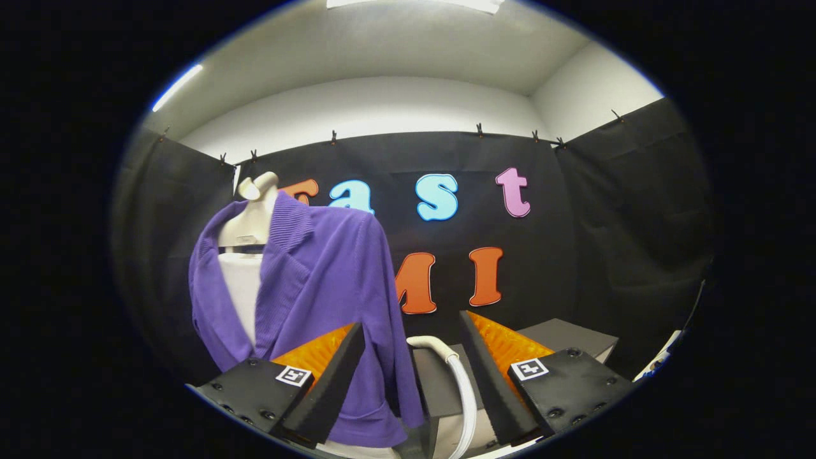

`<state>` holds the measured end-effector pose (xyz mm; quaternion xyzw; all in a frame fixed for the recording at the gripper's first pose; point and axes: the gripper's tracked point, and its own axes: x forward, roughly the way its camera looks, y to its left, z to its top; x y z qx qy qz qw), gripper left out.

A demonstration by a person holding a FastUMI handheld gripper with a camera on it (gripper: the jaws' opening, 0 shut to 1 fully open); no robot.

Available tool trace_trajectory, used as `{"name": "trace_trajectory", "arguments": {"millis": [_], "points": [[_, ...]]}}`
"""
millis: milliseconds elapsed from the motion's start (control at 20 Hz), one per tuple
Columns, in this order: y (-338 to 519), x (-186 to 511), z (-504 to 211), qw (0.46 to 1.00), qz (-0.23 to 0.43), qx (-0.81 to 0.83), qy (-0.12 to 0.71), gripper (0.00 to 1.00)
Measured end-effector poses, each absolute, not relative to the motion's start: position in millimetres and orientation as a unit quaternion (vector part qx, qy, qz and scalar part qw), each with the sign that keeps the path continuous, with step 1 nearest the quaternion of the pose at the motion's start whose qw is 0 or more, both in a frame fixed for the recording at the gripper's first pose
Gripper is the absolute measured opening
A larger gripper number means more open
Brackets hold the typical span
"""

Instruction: Iron the clothes twice with a garment steamer, once on the left side and once on the right side.

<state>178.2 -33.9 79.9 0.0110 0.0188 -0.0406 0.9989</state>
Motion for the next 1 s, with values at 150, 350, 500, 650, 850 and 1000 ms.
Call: {"name": "trace_trajectory", "arguments": {"millis": [150,350,500,650,850,1000], "points": [[-72.3,257.9,69.4,0.998,-0.029,0.011,0.061,0.99],[-106.6,359.5,7.1,0.989,-0.011,-0.016,0.148,0.99],[-126.2,408.8,-45.0,0.98,-0.009,-0.004,0.198,0.98],[-141.7,449.9,-97.0,0.966,-0.01,0.008,0.259,0.99],[-151.7,480.5,-159.2,0.94,-0.003,0.027,0.34,0.99],[-143.5,489.0,-199.8,0.914,0.02,0.055,0.401,0.96]]}}
